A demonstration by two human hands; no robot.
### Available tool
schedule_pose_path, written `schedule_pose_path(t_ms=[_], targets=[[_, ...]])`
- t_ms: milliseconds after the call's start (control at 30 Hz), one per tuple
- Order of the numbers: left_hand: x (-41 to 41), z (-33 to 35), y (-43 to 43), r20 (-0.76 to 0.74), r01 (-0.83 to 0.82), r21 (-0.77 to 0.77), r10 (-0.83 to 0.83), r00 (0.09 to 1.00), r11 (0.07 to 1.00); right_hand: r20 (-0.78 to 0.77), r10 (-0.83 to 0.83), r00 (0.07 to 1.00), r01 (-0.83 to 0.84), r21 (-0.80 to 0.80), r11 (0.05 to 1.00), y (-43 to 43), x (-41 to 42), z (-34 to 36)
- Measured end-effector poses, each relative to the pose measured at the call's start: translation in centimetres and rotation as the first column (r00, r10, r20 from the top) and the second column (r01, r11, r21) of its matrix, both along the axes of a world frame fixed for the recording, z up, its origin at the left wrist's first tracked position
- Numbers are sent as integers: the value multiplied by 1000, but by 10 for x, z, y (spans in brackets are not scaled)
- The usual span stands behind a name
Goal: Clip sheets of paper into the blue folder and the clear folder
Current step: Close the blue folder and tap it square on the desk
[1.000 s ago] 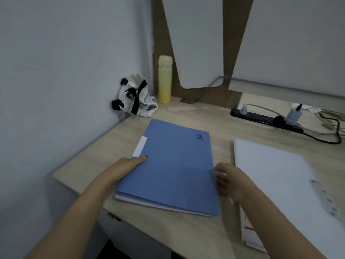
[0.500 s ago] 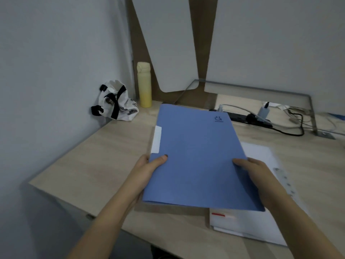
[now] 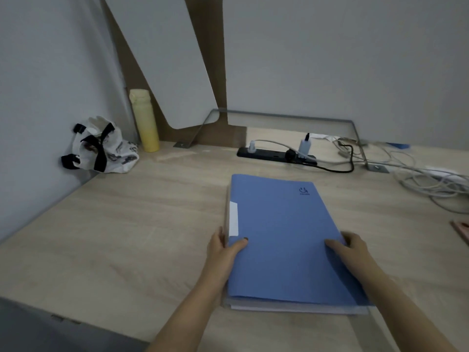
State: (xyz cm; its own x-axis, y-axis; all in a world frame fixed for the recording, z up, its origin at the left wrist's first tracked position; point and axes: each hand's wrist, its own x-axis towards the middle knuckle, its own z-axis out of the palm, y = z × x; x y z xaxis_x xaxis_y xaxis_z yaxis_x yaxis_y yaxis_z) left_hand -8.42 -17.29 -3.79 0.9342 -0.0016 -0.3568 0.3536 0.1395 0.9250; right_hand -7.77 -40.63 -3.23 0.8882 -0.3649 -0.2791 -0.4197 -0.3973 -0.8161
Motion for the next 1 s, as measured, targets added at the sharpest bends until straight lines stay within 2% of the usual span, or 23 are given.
schedule_pose_path(t_ms=[67, 167, 267, 333, 400, 500, 633, 733, 867, 1000], targets=[[-1, -1, 4, -43, 29, -81, -33, 999, 996, 6, 28, 1000, -28, 107, 994, 0, 0, -1], [10, 0, 11, -118, 81, -145, -99, 988, 986, 43, 64, 997, -69, 131, 989, -4, -3, -1], [15, 6, 5, -145, 166, -96, -179, 973, 981, 42, 56, 998, -62, 164, 984, -10, -5, -2], [12, 3, -4, -124, 141, -64, -148, 981, 988, 53, 57, 997, -66, 191, 979, -13, -8, -2], [9, -5, -10, -51, 55, -38, -57, 997, 998, 62, 53, 997, -65, 217, 974, -16, -11, 0], [4, -4, -14, 129, -34, 101, 21, 991, 994, 80, 21, 997, -43, 288, 957, -18, -12, 3], [2, 18, -8, 400, -100, 158, 29, 916, 982, 94, 66, 993, -99, 407, 908, -11, -5, 15], [8, 39, 12, 558, -143, 199, 8, 830, 970, 291, 77, 954, -200, 423, 884, 5, 2, 36], [19, 51, 47, 657, -202, 243, -8, 754, 949, 513, 48, 857, -270, 369, 889, 29, 4, 53], [13, 35, 66, 640, -179, 204, 7, 768, 963, 552, 82, 830, -330, 366, 870, 52, 0, 45]])
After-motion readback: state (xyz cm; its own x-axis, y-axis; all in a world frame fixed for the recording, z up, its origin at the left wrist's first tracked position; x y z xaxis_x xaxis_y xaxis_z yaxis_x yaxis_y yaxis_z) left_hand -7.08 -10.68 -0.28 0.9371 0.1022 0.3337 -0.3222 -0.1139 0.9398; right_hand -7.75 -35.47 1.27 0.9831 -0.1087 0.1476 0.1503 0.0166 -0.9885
